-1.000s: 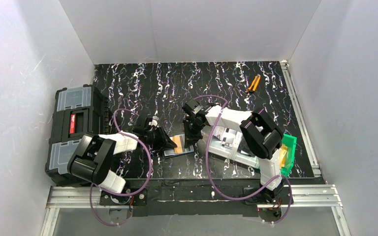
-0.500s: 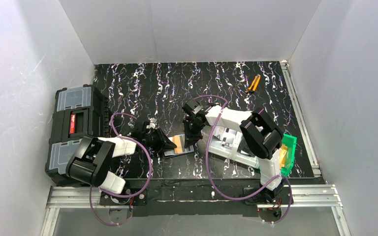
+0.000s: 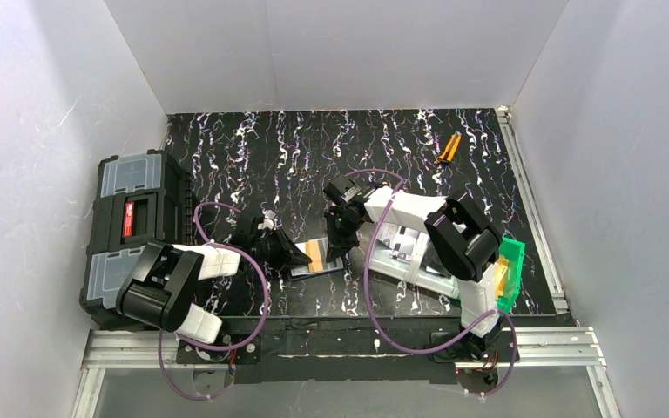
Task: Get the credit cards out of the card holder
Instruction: Remove the credit card from the card holder.
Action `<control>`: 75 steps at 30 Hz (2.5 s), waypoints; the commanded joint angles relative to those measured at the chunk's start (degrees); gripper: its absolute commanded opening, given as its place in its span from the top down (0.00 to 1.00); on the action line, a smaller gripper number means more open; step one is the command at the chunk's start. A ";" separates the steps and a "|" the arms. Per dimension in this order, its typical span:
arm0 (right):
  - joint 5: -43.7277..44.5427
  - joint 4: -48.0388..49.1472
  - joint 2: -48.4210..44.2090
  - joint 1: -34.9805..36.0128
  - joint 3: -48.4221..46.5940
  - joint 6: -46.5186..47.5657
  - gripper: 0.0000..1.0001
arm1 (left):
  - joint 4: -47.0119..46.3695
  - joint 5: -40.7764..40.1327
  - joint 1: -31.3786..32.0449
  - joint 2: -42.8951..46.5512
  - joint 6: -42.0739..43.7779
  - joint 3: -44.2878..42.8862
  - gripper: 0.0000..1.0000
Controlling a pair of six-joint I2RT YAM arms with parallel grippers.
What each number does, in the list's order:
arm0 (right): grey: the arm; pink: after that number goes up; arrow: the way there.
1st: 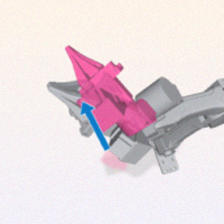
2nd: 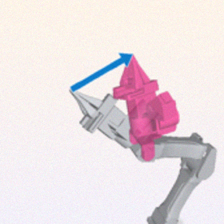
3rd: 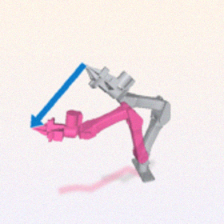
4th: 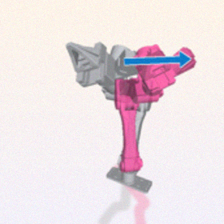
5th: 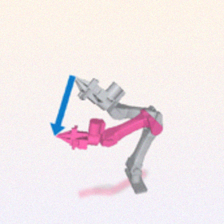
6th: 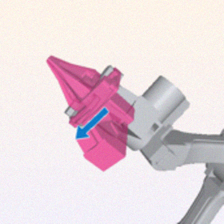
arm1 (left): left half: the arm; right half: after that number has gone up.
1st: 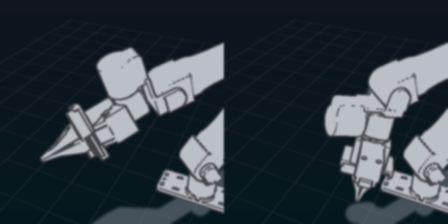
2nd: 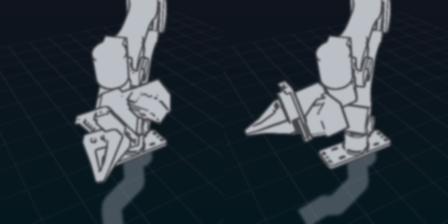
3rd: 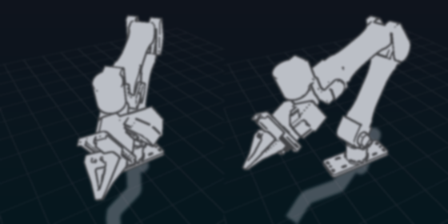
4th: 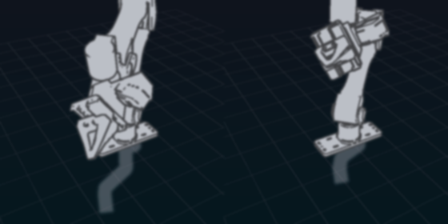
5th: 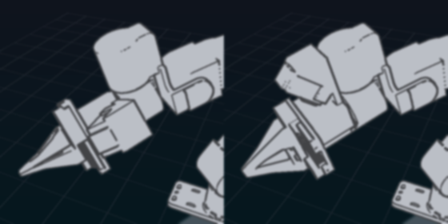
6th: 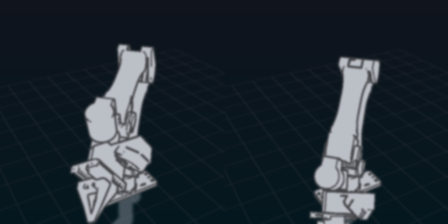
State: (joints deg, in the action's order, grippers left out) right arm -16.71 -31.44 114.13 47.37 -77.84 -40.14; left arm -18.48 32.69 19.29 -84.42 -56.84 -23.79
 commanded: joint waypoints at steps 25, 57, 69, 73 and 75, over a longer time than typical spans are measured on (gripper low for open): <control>8.25 -2.77 4.63 -1.03 4.01 1.43 0.99 | 13.05 -5.56 -0.39 4.19 5.09 -2.49 1.00; 3.97 -3.89 -3.58 -3.32 -3.44 3.71 0.82 | 35.12 -9.95 -0.81 15.46 12.10 -14.58 1.00; -6.05 1.09 -13.13 -5.98 -4.09 3.37 0.27 | 33.86 -4.85 -1.04 17.80 9.72 -19.17 1.00; -14.82 11.93 -18.24 -8.80 2.28 -0.31 0.08 | 30.54 -0.56 -2.29 19.67 6.04 -20.66 1.00; -19.22 18.10 -20.71 -10.53 5.59 -3.81 0.02 | 28.06 1.59 -2.91 20.39 3.75 -20.97 1.00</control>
State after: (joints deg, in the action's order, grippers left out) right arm -25.06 -26.39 98.37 40.05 -77.47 -38.92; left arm 13.93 28.27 17.78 -67.02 -48.77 -42.15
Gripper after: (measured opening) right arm 0.944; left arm 0.009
